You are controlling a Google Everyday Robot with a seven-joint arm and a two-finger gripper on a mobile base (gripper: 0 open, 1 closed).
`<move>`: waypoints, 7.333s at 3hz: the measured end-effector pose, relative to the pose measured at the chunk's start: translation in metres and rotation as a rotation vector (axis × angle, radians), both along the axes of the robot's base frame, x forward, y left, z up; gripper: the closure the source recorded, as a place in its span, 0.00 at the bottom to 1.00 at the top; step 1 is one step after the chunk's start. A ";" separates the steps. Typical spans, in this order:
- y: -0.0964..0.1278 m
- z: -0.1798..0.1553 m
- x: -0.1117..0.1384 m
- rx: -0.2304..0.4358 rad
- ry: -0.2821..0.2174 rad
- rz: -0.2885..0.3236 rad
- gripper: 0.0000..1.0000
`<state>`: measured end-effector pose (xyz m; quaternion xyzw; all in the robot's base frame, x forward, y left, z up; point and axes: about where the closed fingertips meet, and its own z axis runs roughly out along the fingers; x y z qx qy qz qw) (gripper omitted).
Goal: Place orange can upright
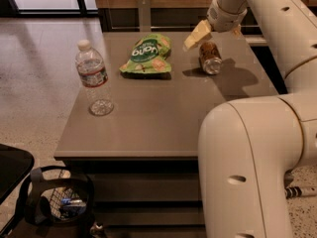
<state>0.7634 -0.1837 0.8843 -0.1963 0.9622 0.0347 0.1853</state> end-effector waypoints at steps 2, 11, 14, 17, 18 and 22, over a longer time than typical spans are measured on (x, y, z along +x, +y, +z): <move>-0.004 -0.017 0.001 -0.060 0.065 -0.001 0.00; 0.001 -0.063 -0.004 -0.047 0.200 -0.070 0.00; 0.007 -0.070 0.019 -0.030 0.137 -0.072 0.61; 0.009 -0.068 0.022 -0.026 0.122 -0.072 1.00; 0.006 -0.063 0.024 -0.027 0.104 -0.076 1.00; -0.064 0.023 0.026 0.080 -0.162 -0.115 1.00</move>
Offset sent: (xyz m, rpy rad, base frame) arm 0.0206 -0.0228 0.0018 -0.1059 0.1325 0.0035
